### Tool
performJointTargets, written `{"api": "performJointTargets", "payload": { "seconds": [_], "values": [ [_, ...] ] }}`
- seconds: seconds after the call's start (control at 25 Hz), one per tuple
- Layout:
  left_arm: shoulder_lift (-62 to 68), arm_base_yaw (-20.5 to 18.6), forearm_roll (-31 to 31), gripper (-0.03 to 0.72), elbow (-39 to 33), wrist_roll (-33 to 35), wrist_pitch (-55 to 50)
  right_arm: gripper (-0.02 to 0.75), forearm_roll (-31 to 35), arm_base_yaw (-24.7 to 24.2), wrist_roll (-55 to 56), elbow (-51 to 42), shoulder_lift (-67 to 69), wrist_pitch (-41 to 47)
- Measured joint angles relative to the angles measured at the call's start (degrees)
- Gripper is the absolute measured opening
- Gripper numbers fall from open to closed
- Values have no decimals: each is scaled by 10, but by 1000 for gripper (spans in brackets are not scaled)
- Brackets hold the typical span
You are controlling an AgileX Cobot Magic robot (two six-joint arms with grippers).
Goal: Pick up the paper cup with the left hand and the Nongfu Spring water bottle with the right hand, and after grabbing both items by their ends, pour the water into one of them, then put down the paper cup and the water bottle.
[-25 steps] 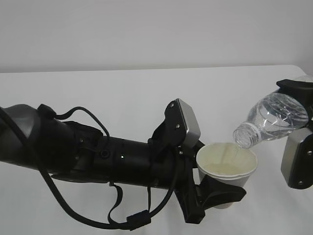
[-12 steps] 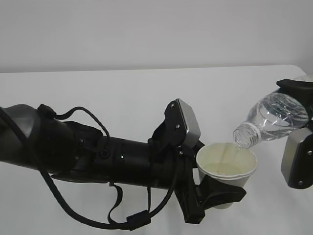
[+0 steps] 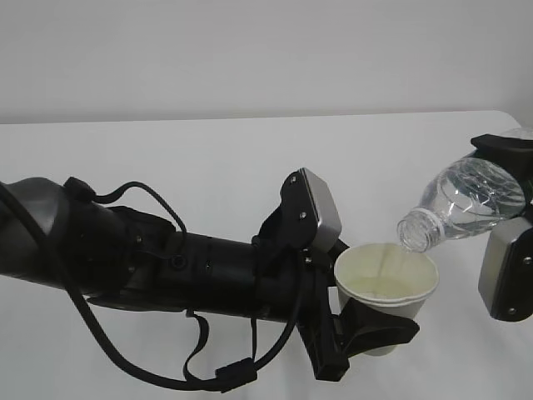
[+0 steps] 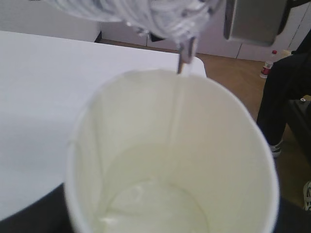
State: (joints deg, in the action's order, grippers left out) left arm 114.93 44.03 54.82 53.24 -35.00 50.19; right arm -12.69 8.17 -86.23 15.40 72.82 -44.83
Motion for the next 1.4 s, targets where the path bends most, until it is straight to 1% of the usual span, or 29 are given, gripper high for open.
{"api": "performJointTargets", "payload": {
  "seconds": [1.4],
  "values": [
    [0,0,0,473,0,0,0,428,1,0,-2,0,0,-7]
  ]
}}
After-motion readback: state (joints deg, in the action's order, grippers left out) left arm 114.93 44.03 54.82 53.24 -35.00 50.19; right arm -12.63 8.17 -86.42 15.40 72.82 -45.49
